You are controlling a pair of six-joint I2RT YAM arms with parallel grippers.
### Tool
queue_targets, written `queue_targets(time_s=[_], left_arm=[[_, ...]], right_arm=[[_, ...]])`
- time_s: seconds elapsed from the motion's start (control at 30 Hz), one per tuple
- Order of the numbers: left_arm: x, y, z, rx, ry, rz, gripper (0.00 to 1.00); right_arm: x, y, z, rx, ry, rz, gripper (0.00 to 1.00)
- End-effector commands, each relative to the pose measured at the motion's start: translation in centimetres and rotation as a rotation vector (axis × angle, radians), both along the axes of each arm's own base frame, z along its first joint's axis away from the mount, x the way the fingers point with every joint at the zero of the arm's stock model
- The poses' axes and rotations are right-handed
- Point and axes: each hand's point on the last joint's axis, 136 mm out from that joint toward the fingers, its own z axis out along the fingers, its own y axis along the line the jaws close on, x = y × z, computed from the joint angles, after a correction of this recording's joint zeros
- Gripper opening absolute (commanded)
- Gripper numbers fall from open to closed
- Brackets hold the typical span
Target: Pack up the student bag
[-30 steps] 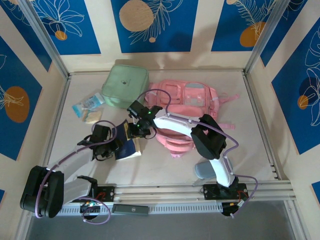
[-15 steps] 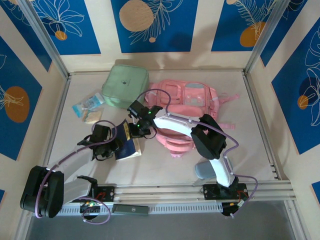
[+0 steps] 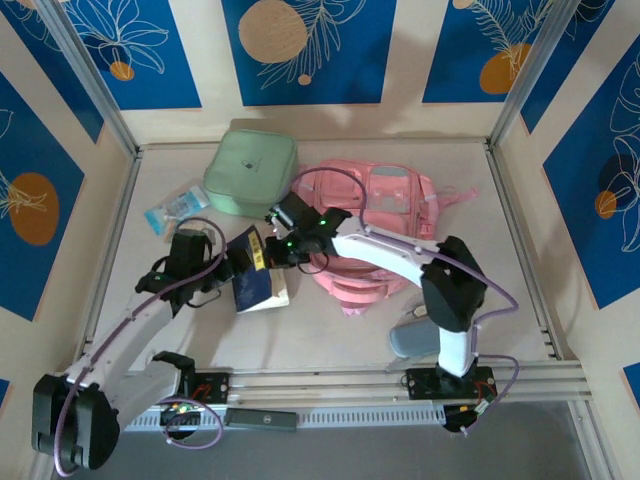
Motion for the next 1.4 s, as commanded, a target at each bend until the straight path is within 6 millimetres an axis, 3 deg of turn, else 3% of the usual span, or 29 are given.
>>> queue_targets(time_s=[0.0, 0.23, 0.53, 0.63, 0.87, 1.17, 1.37], left_arm=[[-0.2, -0.2, 2.9, -0.013, -0.054, -0.058, 0.81], [1.3, -4.9, 8.7, -0.259, -0.246, -0.240, 0.82], [1.5, -10.5, 12.2, -0.474, -0.345, -0.440, 0.78], [1.5, -12.5, 13.6, -0.532, -0.385, -0.496, 0.73], [1.7, -16.0, 13.9, -0.583, -0.373, -0.573, 0.63], [1.5, -17.6, 15.4, -0.633, -0.395, -0.619, 0.34], [1.5, -18.0, 15.8, -0.636, -0.399, -0.622, 0.12]], right_arm=[[0.4, -1.9, 4.1, 0.104, -0.044, -0.024, 0.00], [0.4, -7.7, 7.7, 0.204, -0.074, -0.092, 0.00], [0.3, -13.6, 11.8, 0.372, -0.096, -0.137, 0.00], [0.1, -14.4, 12.8, 0.433, -0.081, -0.129, 0.00], [0.0, -14.9, 13.9, 0.489, -0.093, -0.116, 0.00], [0.9, -16.1, 11.4, 0.454, -0.070, -0.156, 0.00], [0.9, -16.5, 10.9, 0.438, -0.068, -0.159, 0.02]])
